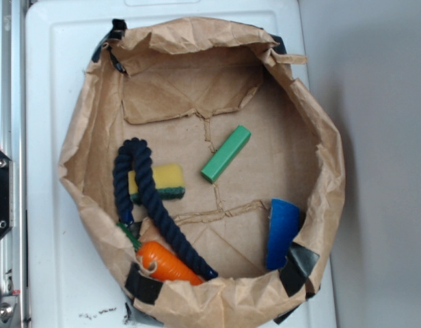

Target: Grab the green block.

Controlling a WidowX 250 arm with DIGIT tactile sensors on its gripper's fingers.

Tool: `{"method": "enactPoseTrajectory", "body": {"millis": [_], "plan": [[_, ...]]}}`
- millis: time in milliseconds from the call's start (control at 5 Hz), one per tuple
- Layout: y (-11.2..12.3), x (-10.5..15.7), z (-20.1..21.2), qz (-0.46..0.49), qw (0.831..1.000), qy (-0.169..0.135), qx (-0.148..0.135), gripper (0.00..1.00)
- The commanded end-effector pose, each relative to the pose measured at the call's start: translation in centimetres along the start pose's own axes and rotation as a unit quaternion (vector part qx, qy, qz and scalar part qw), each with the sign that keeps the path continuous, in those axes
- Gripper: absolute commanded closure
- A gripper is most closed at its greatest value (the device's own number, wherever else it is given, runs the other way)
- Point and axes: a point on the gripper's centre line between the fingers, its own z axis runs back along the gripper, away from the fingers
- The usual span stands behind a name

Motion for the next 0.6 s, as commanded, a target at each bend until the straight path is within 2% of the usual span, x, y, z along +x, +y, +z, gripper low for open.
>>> {"method": "enactPoseTrajectory", "body": {"millis": [0, 400], "plan": [[-0.5, 0.7, -1.5, -0.005, 1.000, -0.003, 0.000, 0.00], [-0.4, 9.4, -4.9, 0.018, 1.000, -0.003, -0.003, 0.00]]}}
